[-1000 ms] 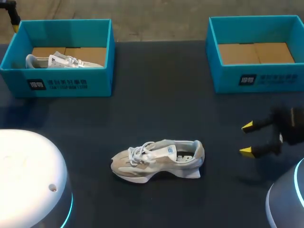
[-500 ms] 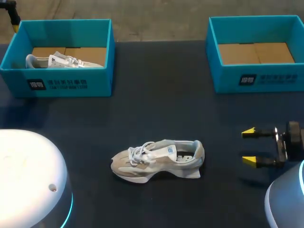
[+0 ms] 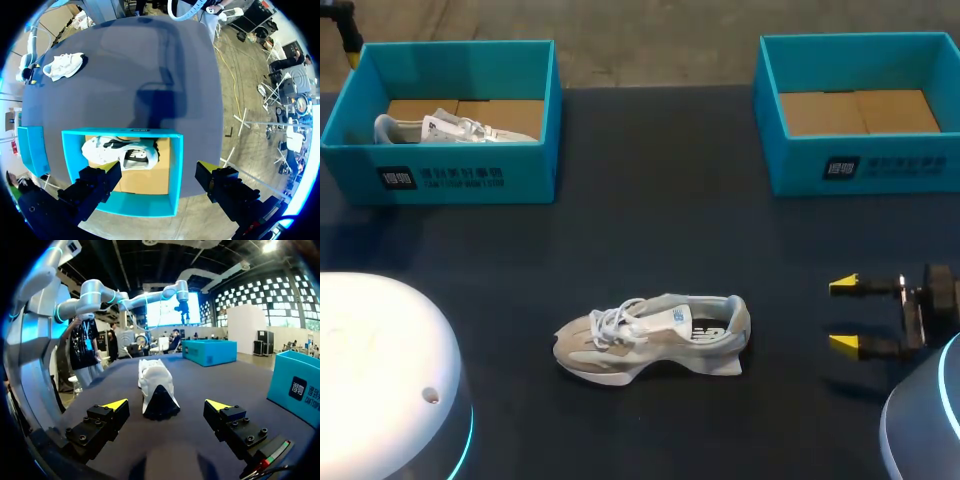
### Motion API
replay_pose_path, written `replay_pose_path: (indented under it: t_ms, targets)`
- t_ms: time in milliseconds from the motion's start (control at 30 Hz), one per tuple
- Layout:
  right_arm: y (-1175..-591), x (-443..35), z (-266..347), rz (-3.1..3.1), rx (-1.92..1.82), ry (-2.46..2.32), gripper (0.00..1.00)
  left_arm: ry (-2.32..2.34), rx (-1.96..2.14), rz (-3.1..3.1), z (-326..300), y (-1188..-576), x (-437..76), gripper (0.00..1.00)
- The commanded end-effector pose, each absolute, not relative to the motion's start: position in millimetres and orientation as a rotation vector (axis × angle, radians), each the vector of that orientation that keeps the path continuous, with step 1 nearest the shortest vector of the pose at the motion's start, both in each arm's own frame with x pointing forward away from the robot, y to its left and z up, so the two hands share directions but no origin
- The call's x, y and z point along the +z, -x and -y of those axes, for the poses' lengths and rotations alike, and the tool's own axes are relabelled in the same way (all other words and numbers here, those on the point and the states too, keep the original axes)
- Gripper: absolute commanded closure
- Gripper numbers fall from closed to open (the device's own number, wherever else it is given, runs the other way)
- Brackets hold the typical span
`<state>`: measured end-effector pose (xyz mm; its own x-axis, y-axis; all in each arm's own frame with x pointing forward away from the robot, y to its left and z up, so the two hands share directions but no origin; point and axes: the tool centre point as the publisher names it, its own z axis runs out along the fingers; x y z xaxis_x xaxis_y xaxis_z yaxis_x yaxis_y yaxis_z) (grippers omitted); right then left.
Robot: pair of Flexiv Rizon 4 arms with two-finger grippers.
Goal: Take the shoe out of the shoebox, open the shoe tongue, remove and reinsert the insole, then place the shoe into the shoebox
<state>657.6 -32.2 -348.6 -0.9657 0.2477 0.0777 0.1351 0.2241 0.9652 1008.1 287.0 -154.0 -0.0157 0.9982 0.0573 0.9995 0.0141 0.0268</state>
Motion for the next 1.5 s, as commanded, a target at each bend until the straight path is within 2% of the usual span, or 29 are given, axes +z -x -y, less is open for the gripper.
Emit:
replay_pose_path:
  t_ms: [33, 200, 700, 1500]
  targets:
    - [-661, -369, 28, -2.401, 1.882, -0.343, 0.0, 2.189, -0.097, 2.221, -287, -1007, -154, 0.0]
    - [-665, -389, 26, -2.459, 1.884, -0.292, 0.0, 2.189, -0.097, 2.221, -287, -1007, -154, 0.0]
    - [-666, -396, 25, -2.445, 1.904, -0.26, 0.0, 2.189, -0.097, 2.221, -287, -1007, -154, 0.0]
    - [-670, -403, -25, -2.398, 1.932, -0.212, 0.0, 2.189, -0.097, 2.221, -287, -1007, -154, 0.0]
